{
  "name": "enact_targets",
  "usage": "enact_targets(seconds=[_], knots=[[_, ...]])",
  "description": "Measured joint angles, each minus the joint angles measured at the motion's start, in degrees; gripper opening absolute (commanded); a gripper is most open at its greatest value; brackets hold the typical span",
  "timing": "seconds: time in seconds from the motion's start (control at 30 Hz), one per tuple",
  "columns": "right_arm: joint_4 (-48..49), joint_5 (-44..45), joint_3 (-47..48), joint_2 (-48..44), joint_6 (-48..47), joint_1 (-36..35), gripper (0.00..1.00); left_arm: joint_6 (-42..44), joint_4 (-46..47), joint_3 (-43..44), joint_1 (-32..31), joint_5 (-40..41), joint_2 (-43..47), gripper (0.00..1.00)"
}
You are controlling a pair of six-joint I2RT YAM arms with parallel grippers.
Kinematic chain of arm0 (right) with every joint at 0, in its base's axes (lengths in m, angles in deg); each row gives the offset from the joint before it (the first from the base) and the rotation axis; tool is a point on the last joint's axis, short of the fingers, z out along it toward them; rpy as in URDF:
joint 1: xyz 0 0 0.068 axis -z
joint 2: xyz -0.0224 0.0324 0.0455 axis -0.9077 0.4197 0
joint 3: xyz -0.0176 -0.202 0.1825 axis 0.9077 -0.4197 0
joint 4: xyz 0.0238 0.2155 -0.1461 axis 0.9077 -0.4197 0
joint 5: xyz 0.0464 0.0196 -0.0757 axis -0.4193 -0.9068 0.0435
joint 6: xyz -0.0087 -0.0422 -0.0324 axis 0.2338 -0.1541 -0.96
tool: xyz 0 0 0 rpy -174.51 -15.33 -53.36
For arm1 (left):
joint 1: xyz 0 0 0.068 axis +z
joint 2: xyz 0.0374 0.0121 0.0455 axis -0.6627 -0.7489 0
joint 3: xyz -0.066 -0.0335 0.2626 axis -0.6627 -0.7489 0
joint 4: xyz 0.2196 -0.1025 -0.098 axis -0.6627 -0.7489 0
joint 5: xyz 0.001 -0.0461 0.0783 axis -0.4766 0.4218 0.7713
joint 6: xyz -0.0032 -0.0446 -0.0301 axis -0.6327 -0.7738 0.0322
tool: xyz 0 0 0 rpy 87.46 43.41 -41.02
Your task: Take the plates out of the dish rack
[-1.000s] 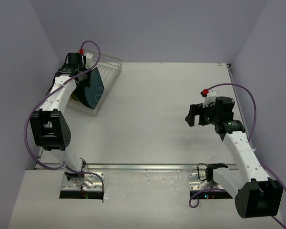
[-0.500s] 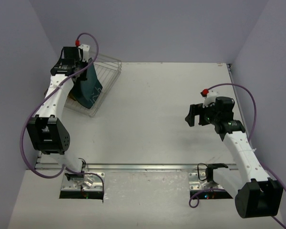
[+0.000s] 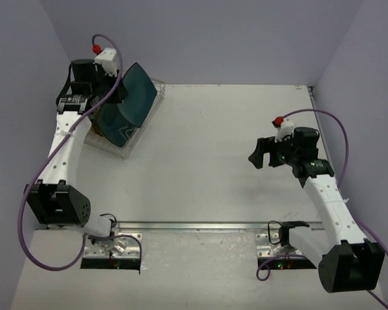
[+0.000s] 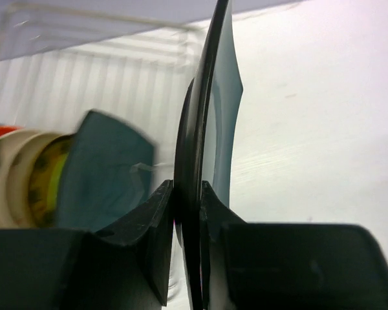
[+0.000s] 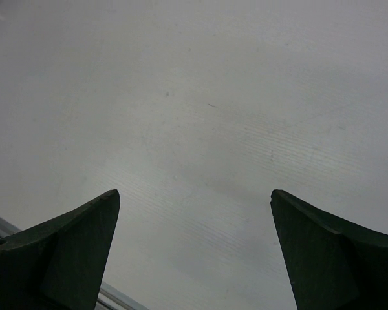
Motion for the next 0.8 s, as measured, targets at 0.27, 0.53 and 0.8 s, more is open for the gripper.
enact_targets(seconds=[0.27, 0.53, 0.8], knots=[[1.34, -15.54, 14.18, 7.83, 4.4, 0.0, 0.97, -19.71, 15.71, -10.94, -6.4, -31.24, 6.24, 0.0], [1.69, -27.53, 32.17, 15.79, 4.93, -0.57, 0.82, -13.64, 6.53, -9.76, -16.8, -40.6, 0.41, 0.0], [-1.43, -30.5, 31.45, 18.46, 2.21, -7.03, 0.77, -4.5, -2.39, -9.55, -21.19, -37.29, -1.97, 0.0]])
